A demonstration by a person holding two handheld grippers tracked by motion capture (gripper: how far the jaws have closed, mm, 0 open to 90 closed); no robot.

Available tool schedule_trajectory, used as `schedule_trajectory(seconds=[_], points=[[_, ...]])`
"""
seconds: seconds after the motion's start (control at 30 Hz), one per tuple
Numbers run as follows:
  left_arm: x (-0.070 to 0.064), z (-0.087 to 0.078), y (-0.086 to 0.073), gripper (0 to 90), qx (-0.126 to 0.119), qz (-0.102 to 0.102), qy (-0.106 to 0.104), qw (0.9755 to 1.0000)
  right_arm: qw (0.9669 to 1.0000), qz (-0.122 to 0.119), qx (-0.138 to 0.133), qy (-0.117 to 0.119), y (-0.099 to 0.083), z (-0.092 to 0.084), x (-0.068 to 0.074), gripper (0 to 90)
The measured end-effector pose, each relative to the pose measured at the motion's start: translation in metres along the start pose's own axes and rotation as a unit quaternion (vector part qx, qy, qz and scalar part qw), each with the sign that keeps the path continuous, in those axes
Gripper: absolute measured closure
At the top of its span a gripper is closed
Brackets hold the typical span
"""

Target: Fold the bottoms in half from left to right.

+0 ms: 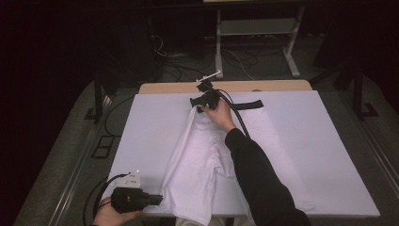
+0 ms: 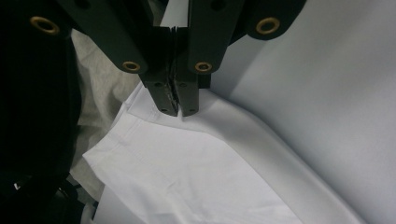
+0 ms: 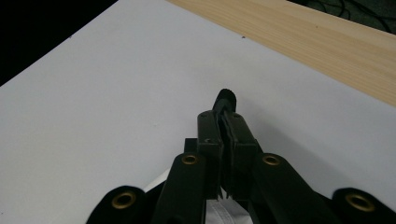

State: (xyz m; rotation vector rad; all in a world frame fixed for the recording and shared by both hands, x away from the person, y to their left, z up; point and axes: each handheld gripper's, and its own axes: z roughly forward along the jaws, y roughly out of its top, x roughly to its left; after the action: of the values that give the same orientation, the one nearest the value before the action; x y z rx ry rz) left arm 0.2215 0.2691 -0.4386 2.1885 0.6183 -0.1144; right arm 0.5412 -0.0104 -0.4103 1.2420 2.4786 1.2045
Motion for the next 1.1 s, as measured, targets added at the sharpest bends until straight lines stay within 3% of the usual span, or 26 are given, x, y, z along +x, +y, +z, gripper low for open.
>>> schedule_trajectory(seconds=[0.57,0.87,1.1], points=[[-0.013,0.008,0.028,88.0,-0.024,0.035,-0.026,0.9987,0.9999,-0.008,-0.003,-0.01,0.004,-0.02,-0.009,84.7],[-0.028,0.02,0.051,87.9,-0.026,0.071,-0.052,0.9958,0.9998,-0.002,-0.006,-0.017,0.0,-0.03,-0.02,84.7],[-0.032,0.027,0.062,87.9,-0.022,0.084,-0.062,0.9942,0.9998,-0.002,-0.007,-0.021,0.0,-0.037,-0.025,84.7]])
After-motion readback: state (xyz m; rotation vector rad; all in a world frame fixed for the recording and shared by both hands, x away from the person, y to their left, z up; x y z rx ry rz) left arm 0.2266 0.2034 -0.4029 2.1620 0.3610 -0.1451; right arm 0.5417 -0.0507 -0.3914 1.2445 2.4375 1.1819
